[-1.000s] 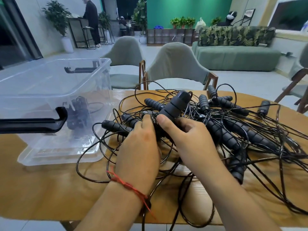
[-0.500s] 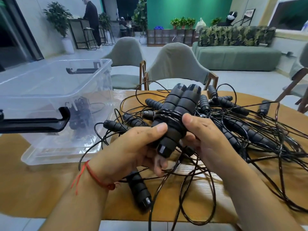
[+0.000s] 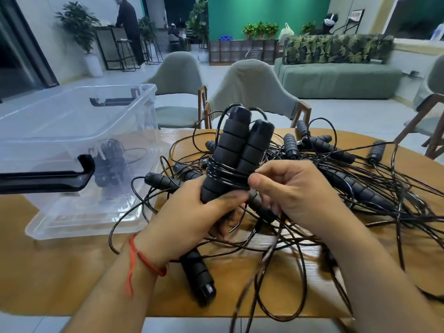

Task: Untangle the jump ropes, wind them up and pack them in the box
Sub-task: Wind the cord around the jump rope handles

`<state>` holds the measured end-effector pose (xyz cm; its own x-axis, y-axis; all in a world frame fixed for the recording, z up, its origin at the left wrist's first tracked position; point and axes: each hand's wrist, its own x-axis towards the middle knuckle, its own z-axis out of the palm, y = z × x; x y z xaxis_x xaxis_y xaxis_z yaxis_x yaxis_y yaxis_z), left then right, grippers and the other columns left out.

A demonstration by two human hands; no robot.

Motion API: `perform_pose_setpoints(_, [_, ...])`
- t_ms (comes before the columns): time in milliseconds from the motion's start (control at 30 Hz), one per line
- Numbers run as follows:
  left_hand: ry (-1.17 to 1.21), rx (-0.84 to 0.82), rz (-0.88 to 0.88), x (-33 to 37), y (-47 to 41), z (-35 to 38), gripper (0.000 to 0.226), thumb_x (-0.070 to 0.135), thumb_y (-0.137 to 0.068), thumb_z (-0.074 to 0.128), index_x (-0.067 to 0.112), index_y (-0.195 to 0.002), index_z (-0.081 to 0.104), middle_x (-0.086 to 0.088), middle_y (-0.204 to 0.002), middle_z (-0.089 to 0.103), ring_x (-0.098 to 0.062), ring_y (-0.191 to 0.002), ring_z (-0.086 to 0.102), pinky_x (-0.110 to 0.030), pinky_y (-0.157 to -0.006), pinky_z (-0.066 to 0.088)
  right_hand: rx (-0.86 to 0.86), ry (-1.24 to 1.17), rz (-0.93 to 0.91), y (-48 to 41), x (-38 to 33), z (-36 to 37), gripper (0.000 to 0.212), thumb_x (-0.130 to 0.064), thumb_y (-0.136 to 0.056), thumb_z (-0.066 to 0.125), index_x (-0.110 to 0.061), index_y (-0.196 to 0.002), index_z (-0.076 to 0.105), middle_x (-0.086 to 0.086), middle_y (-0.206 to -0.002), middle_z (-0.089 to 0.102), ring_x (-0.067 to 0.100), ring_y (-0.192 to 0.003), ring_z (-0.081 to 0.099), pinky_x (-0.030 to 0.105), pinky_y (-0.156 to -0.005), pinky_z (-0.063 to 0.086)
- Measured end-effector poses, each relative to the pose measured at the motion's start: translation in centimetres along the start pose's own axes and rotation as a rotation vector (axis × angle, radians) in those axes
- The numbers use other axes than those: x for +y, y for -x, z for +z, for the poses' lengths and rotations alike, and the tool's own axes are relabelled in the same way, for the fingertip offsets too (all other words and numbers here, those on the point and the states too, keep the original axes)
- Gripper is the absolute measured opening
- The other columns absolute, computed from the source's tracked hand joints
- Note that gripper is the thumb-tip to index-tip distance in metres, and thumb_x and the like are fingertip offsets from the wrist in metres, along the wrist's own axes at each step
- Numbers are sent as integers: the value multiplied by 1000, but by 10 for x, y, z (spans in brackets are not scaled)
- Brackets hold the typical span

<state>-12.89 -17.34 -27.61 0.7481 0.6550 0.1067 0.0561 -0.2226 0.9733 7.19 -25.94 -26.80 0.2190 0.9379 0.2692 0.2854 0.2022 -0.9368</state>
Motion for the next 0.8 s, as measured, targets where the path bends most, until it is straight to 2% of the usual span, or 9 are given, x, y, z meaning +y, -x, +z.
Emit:
perform_pose_setpoints(100, [-181,114,35,4,3,-2,25,34,-93,76,13,-104,68,-13,-79,72,-28,-65,71,-40,-62,62,3,83,3,1,2,-6,25,-47,-80,83,-23,-84,80,4,-64,69,13,-55,59,21,-49,46])
perform_pose_setpoints(200, [-371,216,65,2,2,-3,15,35,-93,75,24,-99,66,-4,-79,71,-19,-67,69,-40,-62,60,20,264,4,3,3,-5,23,-51,-89,79,-28,-92,81,-7,-75,75,5,-63,63,21,-58,47])
perform_pose_setpoints(300, [-601,330,24,-6,-3,-5,13,33,-92,71,34,-98,60,5,-76,67,-12,-71,64,-38,-68,54,-20,390,34,4,1,4,24,-54,-91,78,-38,-108,78,-21,-99,78,-1,-94,72,26,-88,58])
perform_pose_setpoints(400, [-742,421,-56,-7,-6,3,31,26,-91,68,37,-114,50,11,-80,58,-20,-78,59,-40,-77,53,-115,293,78,4,-2,20,38,-62,-88,77,-49,-124,71,-15,-117,77,5,-113,69,42,-105,54])
perform_pose_setpoints(500, [-762,502,1,-11,-4,14,41,19,-90,64,33,-120,40,13,-85,52,-29,-85,61,-40,-74,51,-39,159,88,3,-3,40,47,-75,-85,70,-47,-123,72,-14,-113,79,3,-108,71,40,-100,55])
perform_pose_setpoints(600, [-850,565,142,-18,-3,24,39,26,-89,52,22,-127,42,-3,-101,62,-35,-93,66,-37,-66,44,132,31,121,3,-6,55,41,-69,-91,66,-32,-104,79,-20,-96,79,-5,-92,71,24,-81,53])
perform_pose_setpoints(667, [-943,608,143,-19,-6,27,45,25,-92,63,20,-131,42,-5,-107,63,-35,-97,66,-36,-65,39,214,-22,119,1,-5,58,38,-61,-95,66,-26,-97,80,-12,-89,79,1,-85,72,19,-73,54])
perform_pose_setpoints(733, [-921,611,105,-14,-5,30,53,24,-89,74,25,-129,39,3,-103,61,-33,-96,66,-33,-65,37,239,-90,88,-2,-4,56,31,-51,-98,70,-22,-97,81,-8,-91,80,5,-89,74,19,-78,56])
perform_pose_setpoints(800, [-774,526,38,-12,-5,26,52,31,-86,78,32,-122,42,15,-91,58,-25,-86,63,-29,-59,36,214,-119,68,-3,-2,51,26,-44,-99,71,-20,-100,81,-6,-95,82,11,-96,76,26,-86,58])
